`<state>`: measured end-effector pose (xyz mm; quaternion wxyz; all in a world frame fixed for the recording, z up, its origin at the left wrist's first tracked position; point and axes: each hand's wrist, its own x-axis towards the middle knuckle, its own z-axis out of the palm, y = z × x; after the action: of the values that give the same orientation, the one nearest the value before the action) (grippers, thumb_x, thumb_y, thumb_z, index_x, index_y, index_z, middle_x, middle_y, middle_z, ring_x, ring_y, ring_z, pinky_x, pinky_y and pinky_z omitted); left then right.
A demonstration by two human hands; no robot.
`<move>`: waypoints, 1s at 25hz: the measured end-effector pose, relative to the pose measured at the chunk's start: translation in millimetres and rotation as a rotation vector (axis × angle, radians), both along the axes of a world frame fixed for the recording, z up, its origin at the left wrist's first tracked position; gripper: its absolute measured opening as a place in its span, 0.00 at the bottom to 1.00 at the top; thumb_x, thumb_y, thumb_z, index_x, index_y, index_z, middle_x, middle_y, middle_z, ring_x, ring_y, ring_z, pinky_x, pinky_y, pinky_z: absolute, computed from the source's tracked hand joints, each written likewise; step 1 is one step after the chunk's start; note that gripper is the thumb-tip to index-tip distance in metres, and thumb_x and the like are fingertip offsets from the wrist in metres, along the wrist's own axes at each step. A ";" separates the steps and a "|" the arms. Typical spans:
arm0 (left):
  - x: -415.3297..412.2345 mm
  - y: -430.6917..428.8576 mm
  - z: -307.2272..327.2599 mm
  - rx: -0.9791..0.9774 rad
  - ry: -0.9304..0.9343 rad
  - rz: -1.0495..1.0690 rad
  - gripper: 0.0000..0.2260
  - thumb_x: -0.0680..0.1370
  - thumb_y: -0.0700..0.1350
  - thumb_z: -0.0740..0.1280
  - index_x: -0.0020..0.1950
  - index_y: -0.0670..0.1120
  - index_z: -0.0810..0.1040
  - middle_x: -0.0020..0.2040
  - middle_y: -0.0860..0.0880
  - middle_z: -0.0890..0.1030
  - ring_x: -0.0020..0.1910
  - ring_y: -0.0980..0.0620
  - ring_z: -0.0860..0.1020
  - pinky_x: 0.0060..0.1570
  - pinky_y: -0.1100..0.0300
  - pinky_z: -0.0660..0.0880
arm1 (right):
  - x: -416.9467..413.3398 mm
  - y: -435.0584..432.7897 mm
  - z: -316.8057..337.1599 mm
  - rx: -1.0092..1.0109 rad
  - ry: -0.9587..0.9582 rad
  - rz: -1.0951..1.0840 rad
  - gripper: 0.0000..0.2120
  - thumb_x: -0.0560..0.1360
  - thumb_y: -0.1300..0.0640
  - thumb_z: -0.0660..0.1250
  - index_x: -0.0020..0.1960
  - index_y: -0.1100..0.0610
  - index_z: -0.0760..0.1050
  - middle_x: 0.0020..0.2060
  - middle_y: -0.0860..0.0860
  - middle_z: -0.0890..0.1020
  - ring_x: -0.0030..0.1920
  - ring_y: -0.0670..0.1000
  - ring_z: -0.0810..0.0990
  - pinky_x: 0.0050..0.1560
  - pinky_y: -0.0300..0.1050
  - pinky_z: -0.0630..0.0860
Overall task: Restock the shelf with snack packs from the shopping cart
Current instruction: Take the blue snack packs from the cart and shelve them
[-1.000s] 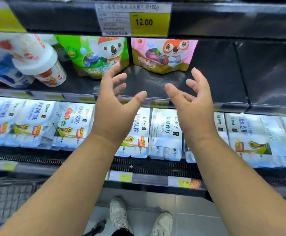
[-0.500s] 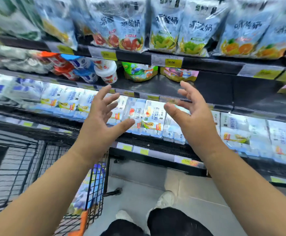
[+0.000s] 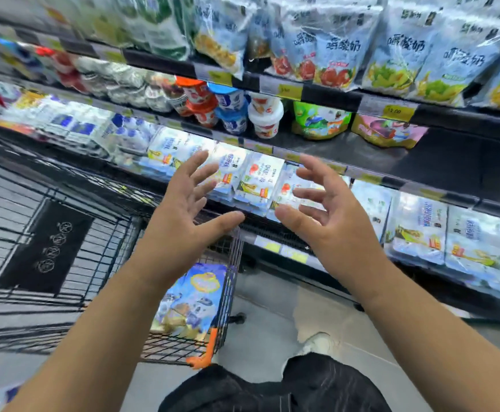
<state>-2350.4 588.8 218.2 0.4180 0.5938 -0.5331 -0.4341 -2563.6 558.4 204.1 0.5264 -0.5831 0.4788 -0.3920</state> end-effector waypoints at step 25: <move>306.3 78.4 -198.8 0.540 -0.113 -0.038 0.32 0.74 0.48 0.75 0.75 0.54 0.64 0.70 0.53 0.72 0.69 0.57 0.69 0.64 0.61 0.67 | 304.4 112.9 -170.1 0.428 0.314 -0.142 0.31 0.72 0.54 0.75 0.71 0.45 0.66 0.63 0.46 0.71 0.57 0.45 0.75 0.60 0.42 0.73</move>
<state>-2044.1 667.2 19.4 0.2057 0.6969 -0.4317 -0.5344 -2259.2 671.4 34.0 0.5282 -0.4772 0.6662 -0.2224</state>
